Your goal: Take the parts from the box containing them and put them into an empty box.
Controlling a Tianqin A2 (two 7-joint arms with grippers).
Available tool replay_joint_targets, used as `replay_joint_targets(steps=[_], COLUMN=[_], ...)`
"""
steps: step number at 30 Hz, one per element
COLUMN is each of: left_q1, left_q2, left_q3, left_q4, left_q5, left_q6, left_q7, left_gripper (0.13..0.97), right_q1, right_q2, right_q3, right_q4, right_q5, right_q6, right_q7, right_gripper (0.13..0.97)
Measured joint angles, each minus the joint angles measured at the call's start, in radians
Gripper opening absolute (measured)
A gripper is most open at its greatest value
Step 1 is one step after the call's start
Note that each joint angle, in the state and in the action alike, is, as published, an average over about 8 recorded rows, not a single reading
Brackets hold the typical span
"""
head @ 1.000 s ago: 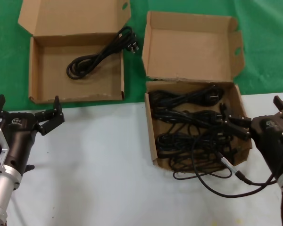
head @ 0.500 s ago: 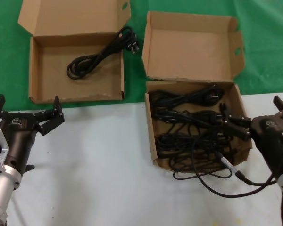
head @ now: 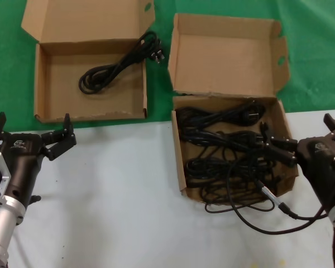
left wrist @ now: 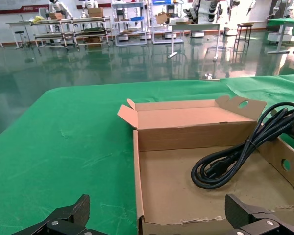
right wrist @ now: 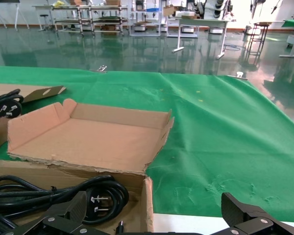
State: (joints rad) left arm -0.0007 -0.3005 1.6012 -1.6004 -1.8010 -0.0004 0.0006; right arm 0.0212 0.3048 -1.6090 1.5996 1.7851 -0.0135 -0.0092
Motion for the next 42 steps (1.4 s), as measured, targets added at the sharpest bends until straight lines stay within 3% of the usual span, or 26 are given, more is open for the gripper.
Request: replay_joint_targets(steps=[42], left_q1=[0.0], left_q2=[0.0], left_q3=[0.0], left_q4=[0.0], left_q5=[0.0], left_q6=[0.0], left_q7=[0.0], left_gripper=[0.966], right_q1=[0.0], right_q2=[0.0], right_q3=[0.0], right_q4=[0.0], right_q5=[0.0], right_q6=[0.0], right_q7=[0.0], right_gripper=[0.966])
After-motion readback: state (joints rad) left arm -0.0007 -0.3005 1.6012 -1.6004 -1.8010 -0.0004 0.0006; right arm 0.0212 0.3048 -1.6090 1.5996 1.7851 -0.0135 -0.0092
